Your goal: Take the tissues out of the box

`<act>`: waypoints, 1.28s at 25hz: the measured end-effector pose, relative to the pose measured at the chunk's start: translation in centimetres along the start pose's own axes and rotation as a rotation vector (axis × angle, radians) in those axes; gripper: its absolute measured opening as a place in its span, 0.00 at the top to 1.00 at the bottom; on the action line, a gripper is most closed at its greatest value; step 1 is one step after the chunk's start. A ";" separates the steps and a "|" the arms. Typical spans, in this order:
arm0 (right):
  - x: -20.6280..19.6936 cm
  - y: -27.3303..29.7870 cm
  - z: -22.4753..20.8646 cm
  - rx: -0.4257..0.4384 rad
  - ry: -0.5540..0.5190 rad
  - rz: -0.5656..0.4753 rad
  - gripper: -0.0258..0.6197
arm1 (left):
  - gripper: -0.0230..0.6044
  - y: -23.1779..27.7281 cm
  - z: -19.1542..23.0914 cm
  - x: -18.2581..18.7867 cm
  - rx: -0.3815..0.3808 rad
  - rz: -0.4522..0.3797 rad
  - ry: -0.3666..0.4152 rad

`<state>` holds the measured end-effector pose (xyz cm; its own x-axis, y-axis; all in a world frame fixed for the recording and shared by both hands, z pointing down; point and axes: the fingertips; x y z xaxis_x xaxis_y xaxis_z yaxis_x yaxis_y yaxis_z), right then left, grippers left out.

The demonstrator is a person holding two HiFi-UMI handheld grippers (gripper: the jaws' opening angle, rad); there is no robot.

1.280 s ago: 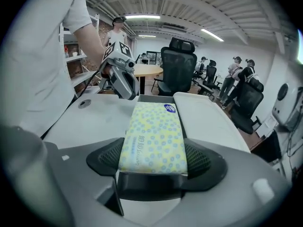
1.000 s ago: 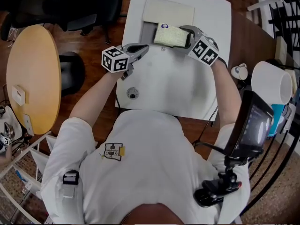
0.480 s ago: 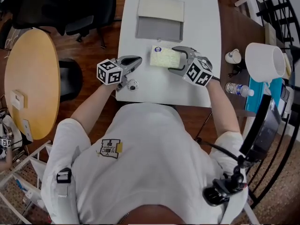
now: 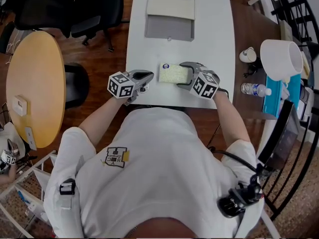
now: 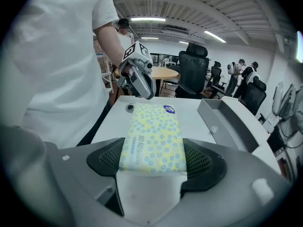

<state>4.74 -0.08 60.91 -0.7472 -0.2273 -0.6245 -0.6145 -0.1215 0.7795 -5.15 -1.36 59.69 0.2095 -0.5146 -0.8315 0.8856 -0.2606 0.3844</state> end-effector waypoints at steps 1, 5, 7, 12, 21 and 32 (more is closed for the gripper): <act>-0.2 0.3 0.1 0.002 0.001 0.002 0.38 | 0.96 0.2 -0.2 -0.1 -0.004 0.005 0.001; -0.4 0.9 0.1 0.005 0.014 -0.016 0.37 | 0.96 0.8 -0.8 -0.4 -0.020 0.018 0.009; -0.3 0.9 0.0 0.007 0.006 -0.015 0.36 | 0.96 0.9 -0.9 -0.4 -0.025 0.023 0.012; 0.1 0.7 0.2 0.039 0.008 -0.053 0.28 | 0.96 1.0 -0.6 -0.9 -0.026 0.024 0.003; 0.3 -3.9 4.7 -0.104 0.256 -0.301 0.37 | 0.96 -1.3 -2.0 -3.7 -0.044 0.043 -0.021; -0.9 2.2 12.2 -0.075 0.386 -0.256 0.73 | 0.96 -0.3 -7.6 -8.4 -0.223 0.173 0.042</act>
<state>0.94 11.66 62.62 -0.4163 -0.5221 -0.7444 -0.7364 -0.2866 0.6128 -4.04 9.26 63.46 0.3786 -0.5006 -0.7785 0.9034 0.0170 0.4284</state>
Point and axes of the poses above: the fingertips, and each gripper's own axes: y forward along the fingers, z to its left, x out of its top, and after that the axes turned 12 degrees about y, right-handed
